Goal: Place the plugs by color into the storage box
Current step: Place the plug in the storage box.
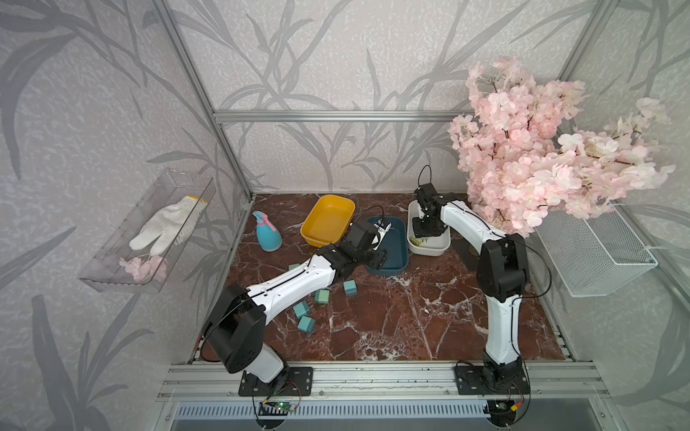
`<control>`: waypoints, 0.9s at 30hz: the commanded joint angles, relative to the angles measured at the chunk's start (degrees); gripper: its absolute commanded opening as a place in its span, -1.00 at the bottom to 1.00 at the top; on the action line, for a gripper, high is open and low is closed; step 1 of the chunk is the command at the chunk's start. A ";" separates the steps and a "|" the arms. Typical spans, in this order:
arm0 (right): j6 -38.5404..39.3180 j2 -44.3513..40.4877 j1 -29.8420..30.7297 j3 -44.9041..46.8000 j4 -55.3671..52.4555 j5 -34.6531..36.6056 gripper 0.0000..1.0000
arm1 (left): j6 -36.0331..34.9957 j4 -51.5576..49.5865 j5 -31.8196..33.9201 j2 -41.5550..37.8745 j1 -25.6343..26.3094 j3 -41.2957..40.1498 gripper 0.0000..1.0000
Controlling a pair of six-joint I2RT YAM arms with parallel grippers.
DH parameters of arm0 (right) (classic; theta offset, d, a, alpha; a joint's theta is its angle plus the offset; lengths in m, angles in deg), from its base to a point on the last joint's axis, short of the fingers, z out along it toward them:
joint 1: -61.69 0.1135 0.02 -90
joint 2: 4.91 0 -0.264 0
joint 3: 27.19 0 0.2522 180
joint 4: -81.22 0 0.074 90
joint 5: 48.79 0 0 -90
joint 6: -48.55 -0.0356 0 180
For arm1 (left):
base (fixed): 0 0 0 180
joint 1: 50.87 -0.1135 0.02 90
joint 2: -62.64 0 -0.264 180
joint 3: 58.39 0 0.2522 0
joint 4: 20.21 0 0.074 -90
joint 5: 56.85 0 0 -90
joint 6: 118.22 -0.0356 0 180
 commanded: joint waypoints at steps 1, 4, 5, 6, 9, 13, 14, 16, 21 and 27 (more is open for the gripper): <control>1.55 3.03 -1.64 -4.21 -1.74 0.01 -0.26 | -1.42 -0.28 -0.97 1.48 -0.45 1.87 0.49; 2.54 4.76 -2.74 -6.40 -2.04 0.75 -0.26 | -0.16 0.01 -1.38 2.80 -0.45 2.39 0.49; 2.90 5.24 -3.09 -6.73 -1.95 1.14 -0.26 | 0.32 0.27 -1.77 3.32 -0.45 2.68 0.49; 3.01 5.67 -3.40 -6.95 -1.82 1.24 -0.26 | 0.80 0.62 -2.11 3.92 -0.53 2.90 0.49; 2.66 7.28 -4.47 -7.58 -1.63 0.29 -0.24 | 1.49 1.58 -2.91 5.10 -0.54 3.45 0.49; 2.18 9.62 -4.69 -8.39 -1.62 -0.88 -0.20 | 1.59 1.03 -2.03 5.73 -0.96 4.05 0.49; 2.16 9.99 -4.68 -8.72 -1.68 -0.66 -0.18 | 1.59 0.58 -1.67 5.73 -1.13 4.16 0.49; 2.16 10.31 -4.79 -8.87 -1.58 -0.35 -0.18 | 1.41 0.20 -1.22 5.65 -1.25 4.07 0.49; 2.35 10.47 -4.80 -9.06 -1.70 0.28 -0.13 | 1.76 -0.20 -1.06 5.73 -1.42 4.07 0.50; 2.54 7.95 -4.71 -8.22 -3.02 -0.88 0.06 | 3.60 -1.52 1.27 4.67 -1.42 4.99 0.51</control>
